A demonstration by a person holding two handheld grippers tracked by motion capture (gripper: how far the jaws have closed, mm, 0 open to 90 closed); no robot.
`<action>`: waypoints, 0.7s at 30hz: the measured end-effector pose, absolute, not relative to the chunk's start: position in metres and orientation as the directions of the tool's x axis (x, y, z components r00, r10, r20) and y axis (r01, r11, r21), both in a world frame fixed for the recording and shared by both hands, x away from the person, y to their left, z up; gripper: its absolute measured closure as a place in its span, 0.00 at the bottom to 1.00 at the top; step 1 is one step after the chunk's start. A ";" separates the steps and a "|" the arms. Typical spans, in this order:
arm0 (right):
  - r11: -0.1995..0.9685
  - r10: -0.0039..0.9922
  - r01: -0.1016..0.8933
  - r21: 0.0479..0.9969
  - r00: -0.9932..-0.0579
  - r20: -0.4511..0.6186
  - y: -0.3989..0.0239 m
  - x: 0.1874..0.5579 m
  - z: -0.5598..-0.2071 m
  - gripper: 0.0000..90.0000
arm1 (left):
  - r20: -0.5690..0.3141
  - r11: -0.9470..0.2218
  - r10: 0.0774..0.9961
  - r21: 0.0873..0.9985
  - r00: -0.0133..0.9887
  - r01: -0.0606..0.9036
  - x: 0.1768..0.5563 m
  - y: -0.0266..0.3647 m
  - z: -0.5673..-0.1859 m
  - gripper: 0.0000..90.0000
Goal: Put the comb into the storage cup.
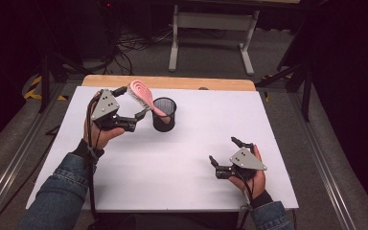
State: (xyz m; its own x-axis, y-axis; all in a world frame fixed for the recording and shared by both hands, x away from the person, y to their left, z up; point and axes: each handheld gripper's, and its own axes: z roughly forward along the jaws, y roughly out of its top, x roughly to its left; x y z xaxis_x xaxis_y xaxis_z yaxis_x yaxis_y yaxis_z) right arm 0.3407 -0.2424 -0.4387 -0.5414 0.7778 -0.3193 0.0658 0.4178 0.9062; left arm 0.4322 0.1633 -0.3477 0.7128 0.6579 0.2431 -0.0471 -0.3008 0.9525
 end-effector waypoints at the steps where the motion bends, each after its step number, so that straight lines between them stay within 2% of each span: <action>1: 0.419 0.778 0.066 0.906 -0.541 -0.320 -0.242 0.341 -0.438 0.05 | 0.243 -0.301 0.657 0.952 0.713 -0.047 0.432 0.163 -0.349 0.07; 21: 0.419 0.775 0.054 0.906 -0.541 -0.326 -0.242 0.339 -0.437 0.05 | 0.254 -0.321 0.631 0.946 0.733 -0.052 0.412 0.163 -0.379 0.07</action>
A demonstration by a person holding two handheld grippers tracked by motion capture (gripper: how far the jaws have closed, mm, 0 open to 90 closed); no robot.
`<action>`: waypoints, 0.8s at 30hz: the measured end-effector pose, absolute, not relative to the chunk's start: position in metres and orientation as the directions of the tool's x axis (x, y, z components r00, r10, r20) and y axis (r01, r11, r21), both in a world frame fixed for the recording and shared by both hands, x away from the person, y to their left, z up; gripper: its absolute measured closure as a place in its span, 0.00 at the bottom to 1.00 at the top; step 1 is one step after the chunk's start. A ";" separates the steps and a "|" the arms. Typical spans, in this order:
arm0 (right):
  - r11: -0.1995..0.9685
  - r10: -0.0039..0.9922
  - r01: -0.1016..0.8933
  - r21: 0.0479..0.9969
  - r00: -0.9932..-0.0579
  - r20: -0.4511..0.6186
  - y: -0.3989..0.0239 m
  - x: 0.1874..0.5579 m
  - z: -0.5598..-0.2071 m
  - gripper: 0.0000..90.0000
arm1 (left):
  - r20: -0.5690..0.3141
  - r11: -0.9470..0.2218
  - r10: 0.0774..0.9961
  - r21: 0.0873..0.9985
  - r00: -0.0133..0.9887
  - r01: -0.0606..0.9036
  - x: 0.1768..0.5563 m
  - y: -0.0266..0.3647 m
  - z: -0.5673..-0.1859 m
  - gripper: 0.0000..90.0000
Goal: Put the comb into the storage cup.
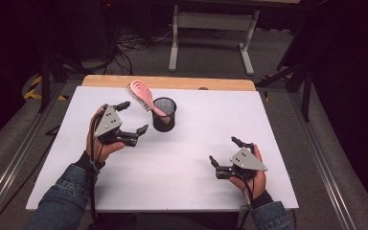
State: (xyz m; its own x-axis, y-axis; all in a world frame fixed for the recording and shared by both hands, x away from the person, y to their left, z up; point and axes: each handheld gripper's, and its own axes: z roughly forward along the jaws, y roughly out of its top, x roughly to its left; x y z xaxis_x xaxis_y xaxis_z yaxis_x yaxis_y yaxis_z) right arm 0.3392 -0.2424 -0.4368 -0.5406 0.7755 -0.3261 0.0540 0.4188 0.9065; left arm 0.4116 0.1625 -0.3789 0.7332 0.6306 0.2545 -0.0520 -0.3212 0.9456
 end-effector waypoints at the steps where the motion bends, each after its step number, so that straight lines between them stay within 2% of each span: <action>1: 0.419 0.775 0.053 0.907 -0.541 -0.326 -0.242 0.339 -0.437 0.05 | 0.256 -0.323 0.630 0.945 0.733 -0.053 0.410 0.163 -0.379 0.07; 24: 0.427 0.771 0.038 0.904 -0.538 -0.341 -0.241 0.337 -0.435 0.05 | 0.280 -0.344 0.582 0.936 0.763 -0.081 0.389 0.163 -0.385 0.07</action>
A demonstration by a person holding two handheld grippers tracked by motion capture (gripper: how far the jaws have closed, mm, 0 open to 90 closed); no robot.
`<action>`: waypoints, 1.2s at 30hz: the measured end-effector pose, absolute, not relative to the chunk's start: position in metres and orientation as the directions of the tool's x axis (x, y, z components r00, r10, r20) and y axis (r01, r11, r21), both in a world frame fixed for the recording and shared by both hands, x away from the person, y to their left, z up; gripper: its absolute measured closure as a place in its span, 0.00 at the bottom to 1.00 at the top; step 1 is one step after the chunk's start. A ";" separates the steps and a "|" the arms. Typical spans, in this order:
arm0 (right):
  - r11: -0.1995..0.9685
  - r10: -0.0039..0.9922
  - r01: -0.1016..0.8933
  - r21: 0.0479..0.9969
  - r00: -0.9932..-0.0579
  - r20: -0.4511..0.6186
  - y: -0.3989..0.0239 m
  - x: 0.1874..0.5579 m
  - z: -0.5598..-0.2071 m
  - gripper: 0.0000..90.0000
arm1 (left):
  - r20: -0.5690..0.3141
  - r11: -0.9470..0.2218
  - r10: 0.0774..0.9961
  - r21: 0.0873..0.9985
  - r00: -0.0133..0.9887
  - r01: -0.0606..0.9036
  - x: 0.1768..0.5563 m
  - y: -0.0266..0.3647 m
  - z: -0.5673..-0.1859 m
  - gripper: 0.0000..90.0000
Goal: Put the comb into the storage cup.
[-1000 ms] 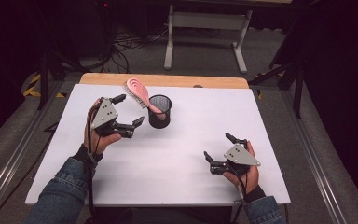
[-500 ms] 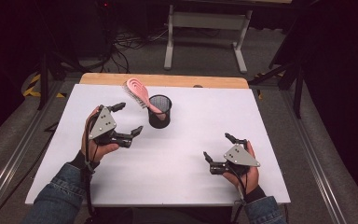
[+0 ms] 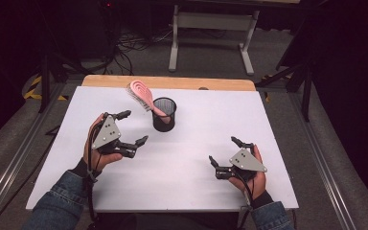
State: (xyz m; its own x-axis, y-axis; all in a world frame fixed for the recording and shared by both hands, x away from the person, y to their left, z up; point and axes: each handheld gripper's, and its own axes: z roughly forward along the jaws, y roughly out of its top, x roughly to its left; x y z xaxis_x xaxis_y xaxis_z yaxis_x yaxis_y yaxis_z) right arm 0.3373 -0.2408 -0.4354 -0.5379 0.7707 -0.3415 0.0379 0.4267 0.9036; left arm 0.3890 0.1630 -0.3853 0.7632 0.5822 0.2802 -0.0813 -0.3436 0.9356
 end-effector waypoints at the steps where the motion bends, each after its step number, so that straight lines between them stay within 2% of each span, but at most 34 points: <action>1: 0.427 0.771 0.038 0.904 -0.538 -0.341 -0.241 0.337 -0.435 0.05 | 0.283 -0.346 0.581 0.935 0.763 -0.083 0.388 0.163 -0.386 0.07; 36: 0.420 0.770 0.021 0.907 -0.538 -0.344 -0.240 0.334 -0.432 0.05 | 0.312 -0.407 0.536 0.910 0.784 -0.083 0.364 0.172 -0.400 0.07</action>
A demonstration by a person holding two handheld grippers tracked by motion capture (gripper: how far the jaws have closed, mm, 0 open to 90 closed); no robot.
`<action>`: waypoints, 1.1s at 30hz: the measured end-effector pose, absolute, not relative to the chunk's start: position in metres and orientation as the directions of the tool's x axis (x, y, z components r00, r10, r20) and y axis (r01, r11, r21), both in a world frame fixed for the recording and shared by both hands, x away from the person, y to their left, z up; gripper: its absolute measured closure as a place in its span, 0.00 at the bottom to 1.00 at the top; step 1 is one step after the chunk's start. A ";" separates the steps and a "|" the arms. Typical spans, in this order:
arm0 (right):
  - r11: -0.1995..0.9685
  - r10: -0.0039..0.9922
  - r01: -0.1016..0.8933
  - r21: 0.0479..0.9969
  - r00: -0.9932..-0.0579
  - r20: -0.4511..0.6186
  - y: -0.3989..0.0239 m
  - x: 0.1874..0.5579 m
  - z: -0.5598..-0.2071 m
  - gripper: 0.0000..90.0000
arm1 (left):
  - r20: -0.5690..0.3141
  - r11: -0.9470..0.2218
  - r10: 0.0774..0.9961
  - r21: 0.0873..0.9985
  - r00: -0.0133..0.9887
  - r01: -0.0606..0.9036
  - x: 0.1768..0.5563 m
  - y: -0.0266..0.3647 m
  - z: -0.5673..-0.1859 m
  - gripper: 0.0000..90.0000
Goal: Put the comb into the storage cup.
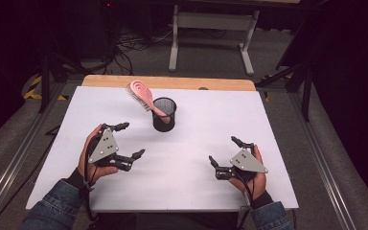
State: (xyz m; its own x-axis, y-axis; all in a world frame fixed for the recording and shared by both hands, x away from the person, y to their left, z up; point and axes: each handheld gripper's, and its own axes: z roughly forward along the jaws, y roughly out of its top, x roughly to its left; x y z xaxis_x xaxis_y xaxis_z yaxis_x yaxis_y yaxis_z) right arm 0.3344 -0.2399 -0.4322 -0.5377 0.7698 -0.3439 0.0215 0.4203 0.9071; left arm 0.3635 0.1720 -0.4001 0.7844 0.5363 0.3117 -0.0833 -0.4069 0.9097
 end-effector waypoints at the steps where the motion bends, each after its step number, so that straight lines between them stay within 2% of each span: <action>1: 0.420 0.770 0.021 0.907 -0.537 -0.344 -0.240 0.334 -0.432 0.05 | 0.314 -0.409 0.536 0.909 0.784 -0.084 0.363 0.173 -0.401 0.07; 19: 0.417 0.771 0.015 0.909 -0.535 -0.345 -0.240 0.333 -0.431 0.05 | 0.320 -0.432 0.551 0.899 0.771 -0.064 0.353 0.190 -0.412 0.07; 33: 0.416 0.771 0.014 0.909 -0.535 -0.344 -0.240 0.333 -0.430 0.05 | 0.314 -0.464 0.576 0.886 0.755 -0.014 0.349 0.210 -0.432 0.07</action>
State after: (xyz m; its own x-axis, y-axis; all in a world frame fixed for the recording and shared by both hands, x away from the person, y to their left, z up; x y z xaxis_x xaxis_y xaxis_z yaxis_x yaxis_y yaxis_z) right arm 0.3325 -0.2398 -0.4301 -0.5355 0.7713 -0.3441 0.0141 0.4155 0.9095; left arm 0.3492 0.2104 -0.4316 0.7551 0.5756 0.3138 -0.0141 -0.4643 0.8855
